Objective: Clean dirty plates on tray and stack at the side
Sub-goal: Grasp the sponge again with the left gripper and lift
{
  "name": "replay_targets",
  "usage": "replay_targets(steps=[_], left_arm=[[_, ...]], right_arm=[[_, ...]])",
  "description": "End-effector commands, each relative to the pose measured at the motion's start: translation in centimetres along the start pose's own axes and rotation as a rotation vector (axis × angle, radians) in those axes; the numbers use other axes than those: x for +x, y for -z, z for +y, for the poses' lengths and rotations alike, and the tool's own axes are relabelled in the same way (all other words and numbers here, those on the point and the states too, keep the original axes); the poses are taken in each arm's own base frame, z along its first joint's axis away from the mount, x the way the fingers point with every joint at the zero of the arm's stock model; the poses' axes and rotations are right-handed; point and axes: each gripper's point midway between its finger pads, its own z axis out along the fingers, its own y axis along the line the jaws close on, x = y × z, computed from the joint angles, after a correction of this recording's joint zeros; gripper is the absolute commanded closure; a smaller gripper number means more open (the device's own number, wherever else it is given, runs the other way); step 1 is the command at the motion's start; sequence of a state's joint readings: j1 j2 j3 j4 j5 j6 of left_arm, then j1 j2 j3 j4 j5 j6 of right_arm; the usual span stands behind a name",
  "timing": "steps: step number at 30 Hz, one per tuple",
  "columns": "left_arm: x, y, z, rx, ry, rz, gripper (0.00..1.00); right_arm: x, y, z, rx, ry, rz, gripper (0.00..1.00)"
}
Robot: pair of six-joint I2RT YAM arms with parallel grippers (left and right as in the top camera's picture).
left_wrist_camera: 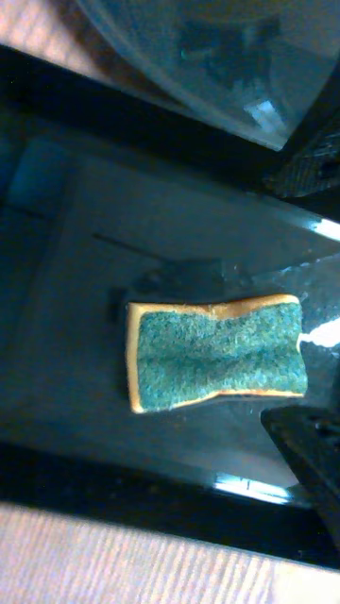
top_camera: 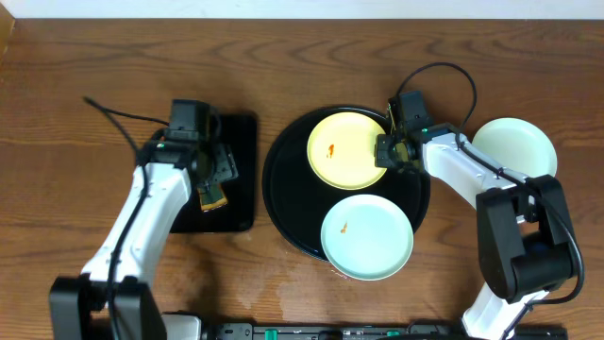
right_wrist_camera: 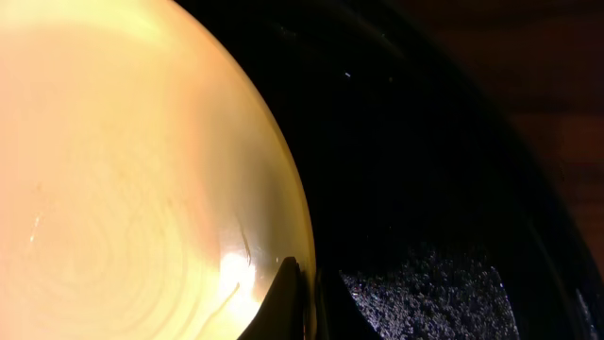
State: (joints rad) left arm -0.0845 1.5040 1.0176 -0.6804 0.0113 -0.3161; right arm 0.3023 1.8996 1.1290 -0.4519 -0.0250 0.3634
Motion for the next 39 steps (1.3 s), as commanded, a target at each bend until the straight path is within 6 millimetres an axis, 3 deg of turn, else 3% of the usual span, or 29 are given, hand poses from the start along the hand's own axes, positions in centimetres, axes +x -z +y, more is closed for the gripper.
replay_targets(steps=[1, 4, 6, 8, 13, 14, 18, 22, 23, 25, 28, 32, 37, 39], left_arm=[[0.6, -2.2, 1.5, -0.105, -0.008, 0.044, 0.33], [1.4, -3.7, 3.4, -0.225, 0.081, 0.075, 0.36], [2.1, -5.0, 3.6, -0.25, 0.119, 0.113, 0.41], [2.6, -6.6, 3.0, -0.221, 0.116, 0.149, 0.52], [4.0, -9.4, 1.9, -0.157, 0.052, 0.239, 0.92], [4.2, -9.6, 1.9, -0.161, 0.051, 0.246, 0.92], [3.7, -9.0, 1.8, -0.145, -0.041, 0.241, 0.93], [2.1, -6.2, 1.2, -0.122, -0.075, 0.193, 0.89], [1.7, -5.5, 1.1, -0.114, -0.073, 0.173, 0.75], [1.0, -4.1, 0.9, -0.098, -0.07, 0.13, 0.56], [0.4, -2.9, 0.7, -0.083, -0.067, 0.091, 0.46], [1.5, -3.5, 1.1, -0.096, -0.061, 0.124, 0.45], [4.1, -5.7, 2.1, -0.125, -0.018, 0.183, 0.46], [4.6, -6.8, 2.3, -0.125, -0.018, 0.183, 0.51]], right_arm=[[3.1, -1.4, -1.4, 0.037, -0.024, 0.105, 0.99], [3.2, -1.4, -1.4, 0.038, -0.023, 0.107, 0.99], [3.2, -1.4, -1.4, 0.038, -0.023, 0.107, 0.99], [3.2, -1.4, -1.4, 0.038, -0.023, 0.108, 0.99], [3.2, -1.4, -1.4, 0.038, -0.023, 0.108, 0.99], [3.2, -1.4, -1.4, 0.038, -0.023, 0.108, 0.99], [3.2, -1.4, -1.4, 0.039, -0.023, 0.11, 0.99], [3.2, -1.4, -1.4, 0.039, -0.023, 0.11, 0.99], [3.2, -1.4, -1.4, 0.039, -0.023, 0.109, 0.99], [3.2, -1.4, -1.4, 0.038, -0.023, 0.107, 0.99], [3.2, -1.4, -1.4, 0.038, -0.023, 0.108, 0.99], [3.2, -1.4, -1.4, 0.038, -0.023, 0.108, 0.99], [3.2, -1.4, -1.4, 0.038, -0.023, 0.108, 0.99], [3.2, -1.4, -1.4, 0.038, -0.023, 0.108, 0.99]])
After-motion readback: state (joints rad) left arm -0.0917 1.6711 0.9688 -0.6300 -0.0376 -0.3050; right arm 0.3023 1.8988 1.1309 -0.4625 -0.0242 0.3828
